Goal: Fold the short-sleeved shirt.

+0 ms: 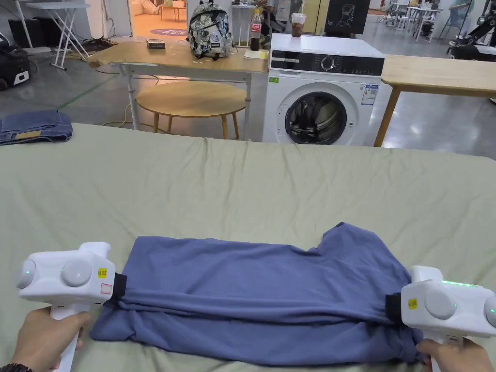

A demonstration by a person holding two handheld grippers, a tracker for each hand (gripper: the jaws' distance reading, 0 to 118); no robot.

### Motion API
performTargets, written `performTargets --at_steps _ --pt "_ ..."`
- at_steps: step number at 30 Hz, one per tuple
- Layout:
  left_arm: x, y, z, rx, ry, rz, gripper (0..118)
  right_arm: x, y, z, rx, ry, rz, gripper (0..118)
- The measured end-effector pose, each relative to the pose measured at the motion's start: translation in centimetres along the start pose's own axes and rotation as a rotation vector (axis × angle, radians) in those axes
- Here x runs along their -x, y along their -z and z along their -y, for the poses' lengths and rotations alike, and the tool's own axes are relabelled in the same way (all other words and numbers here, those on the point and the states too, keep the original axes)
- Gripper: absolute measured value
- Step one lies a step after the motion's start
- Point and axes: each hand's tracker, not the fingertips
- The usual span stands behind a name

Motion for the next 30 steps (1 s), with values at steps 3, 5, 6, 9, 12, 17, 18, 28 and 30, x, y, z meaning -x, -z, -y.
performTargets --at_steps 3,5,6,9,12,17,18,28,30 --pt "-0.6 -1.9 0.4 -0.062 -0.004 0.052 48 -0.3 -0.6 0.2 -0.129 -0.008 -0.011 72" --pt "-1.2 -3.5 0.8 -0.117 -0.002 0.080 52 0.5 -2.6 0.6 -0.216 -0.009 -0.016 73" --pt "-1.6 -4.3 1.2 -0.153 0.004 0.090 52 0.8 -3.4 0.8 -0.254 -0.007 -0.018 73" --pt "-2.8 -6.7 2.4 -0.270 0.024 0.103 52 2.3 -6.1 1.7 -0.362 -0.005 -0.029 71" --pt "-3.1 -7.8 3.4 -0.375 0.028 0.106 45 3.8 -8.3 2.9 -0.435 -0.013 -0.048 65" --pt "-4.5 -9.6 5.4 -0.447 0.075 0.068 1 6.2 -9.9 4.9 -0.544 -0.043 -0.028 0" --pt "-4.5 -10.1 5.8 -0.454 0.074 0.077 0 6.5 -10.2 5.1 -0.543 -0.047 -0.053 0" --pt "-2.0 -12.3 7.7 -0.424 0.041 0.002 0 7.8 -13.7 6.5 -0.606 -0.029 -0.070 0" --pt "-0.4 -11.3 7.1 -0.359 0.036 0.010 0 7.9 -13.5 6.8 -0.597 -0.045 -0.062 0"
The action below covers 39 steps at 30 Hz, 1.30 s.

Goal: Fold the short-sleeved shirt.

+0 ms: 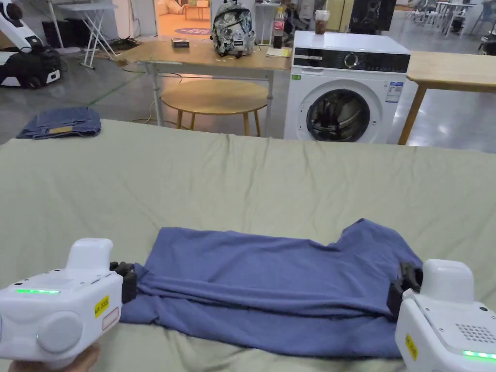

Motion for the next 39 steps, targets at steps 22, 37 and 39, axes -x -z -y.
performTargets --at_steps 22,37,39 --pt "1.0 12.0 1.2 0.513 0.033 -0.050 61 -2.6 1.0 4.1 0.179 -0.019 0.033 0" --pt "2.1 5.3 1.8 0.391 -0.004 0.073 3 -10.7 4.1 4.1 0.384 0.050 0.081 5" --pt "2.0 4.9 1.9 0.378 -0.002 0.077 3 -12.1 5.3 4.3 0.427 0.064 0.077 40"
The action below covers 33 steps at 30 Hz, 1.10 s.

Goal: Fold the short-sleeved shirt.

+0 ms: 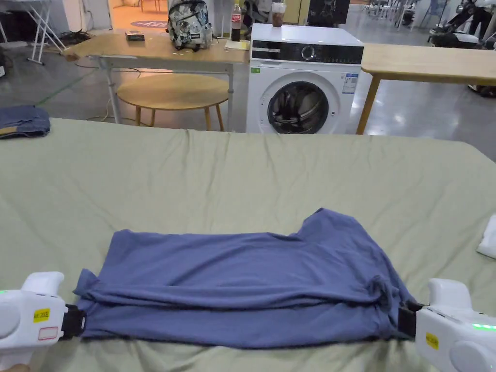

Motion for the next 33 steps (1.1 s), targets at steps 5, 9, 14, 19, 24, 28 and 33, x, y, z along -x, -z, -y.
performTargets --at_steps 5,9,14,19,24,28,33 --pt "-0.4 0.1 0.2 0.002 0.007 -0.008 3 -1.3 3.6 -0.1 0.125 0.010 -0.053 71" --pt "0.0 0.4 0.2 0.009 -0.005 -0.005 3 -0.8 6.3 0.5 0.219 -0.035 -0.051 69" --pt "0.0 0.4 0.2 0.007 -0.010 -0.003 3 0.3 6.2 1.2 0.215 -0.033 -0.070 39" --pt "0.3 0.3 0.0 -0.003 -0.008 0.002 3 0.9 5.2 1.5 0.199 -0.072 -0.073 7" --pt "0.4 -1.4 -0.7 -0.049 -0.012 0.028 3 -0.1 1.9 -0.2 0.138 -0.021 -0.100 7" --pt "0.2 -3.9 -2.0 -0.108 -0.005 0.053 3 0.4 -2.6 -2.9 0.084 -0.005 -0.114 7" --pt "0.7 -7.2 -2.6 -0.172 -0.006 0.047 3 -0.4 -5.4 -4.9 0.050 -0.019 -0.096 7"
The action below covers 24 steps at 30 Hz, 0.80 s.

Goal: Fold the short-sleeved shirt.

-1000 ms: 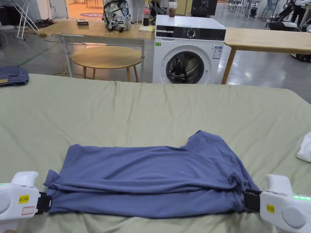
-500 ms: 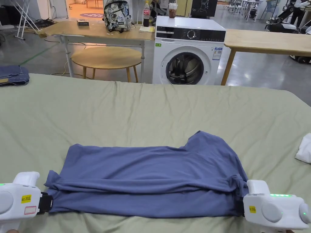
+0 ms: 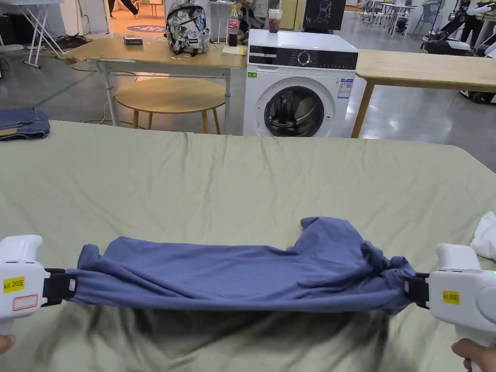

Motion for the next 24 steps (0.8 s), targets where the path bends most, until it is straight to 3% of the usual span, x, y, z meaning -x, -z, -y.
performTargets --at_steps 8,17,24 --pt "1.6 -2.1 5.6 0.036 -0.039 -0.004 3 0.3 -3.1 5.1 0.052 -0.060 0.020 7" --pt "1.5 -0.5 13.0 0.159 -0.025 -0.067 3 0.6 -1.0 14.3 0.216 -0.097 0.087 7" --pt "1.8 2.2 14.9 0.205 -0.003 -0.105 3 1.2 0.9 16.2 0.233 -0.127 0.127 7"
